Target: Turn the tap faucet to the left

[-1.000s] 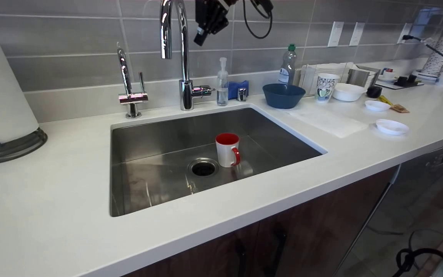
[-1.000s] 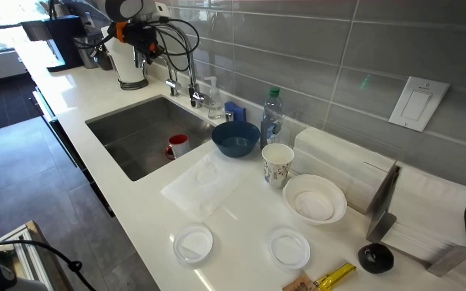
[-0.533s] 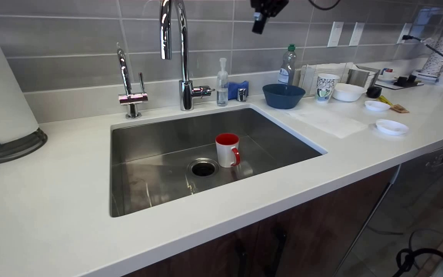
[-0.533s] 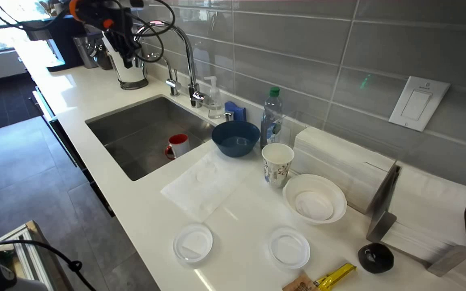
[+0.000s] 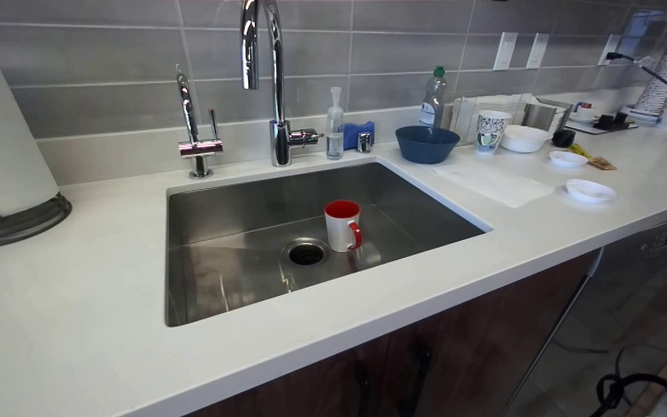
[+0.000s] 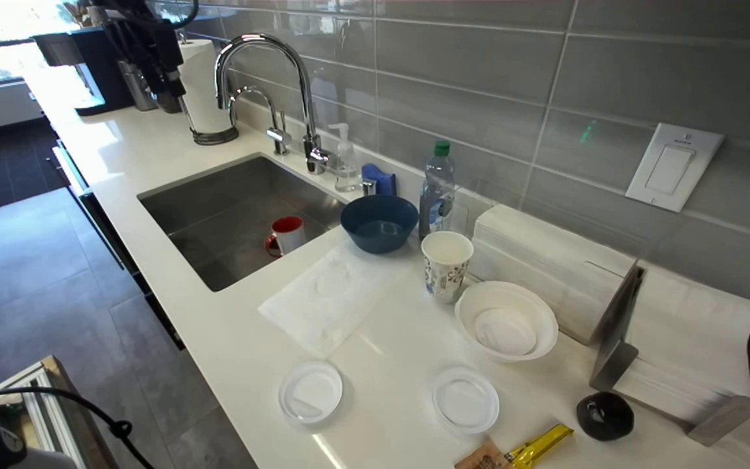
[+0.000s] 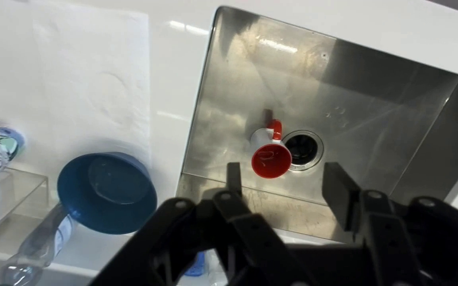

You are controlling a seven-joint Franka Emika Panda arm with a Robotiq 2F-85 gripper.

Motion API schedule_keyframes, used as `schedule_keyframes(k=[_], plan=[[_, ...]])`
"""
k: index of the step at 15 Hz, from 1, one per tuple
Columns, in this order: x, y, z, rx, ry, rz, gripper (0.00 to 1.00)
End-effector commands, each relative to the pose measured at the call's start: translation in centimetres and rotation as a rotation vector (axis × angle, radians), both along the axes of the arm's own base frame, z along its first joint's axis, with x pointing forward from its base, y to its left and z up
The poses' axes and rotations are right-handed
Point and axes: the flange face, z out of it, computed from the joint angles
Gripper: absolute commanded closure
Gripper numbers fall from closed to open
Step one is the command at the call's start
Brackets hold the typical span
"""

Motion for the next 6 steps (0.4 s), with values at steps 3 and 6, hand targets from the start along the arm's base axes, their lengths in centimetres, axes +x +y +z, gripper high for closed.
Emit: schedule_keyframes(k=[3, 6], plan=[[-1.7, -1.0, 2.4, -0.012, -0.08, 0.001, 0.22], [-2.5, -1.8, 3.7, -0.001, -0.131, 0.004, 0.04]])
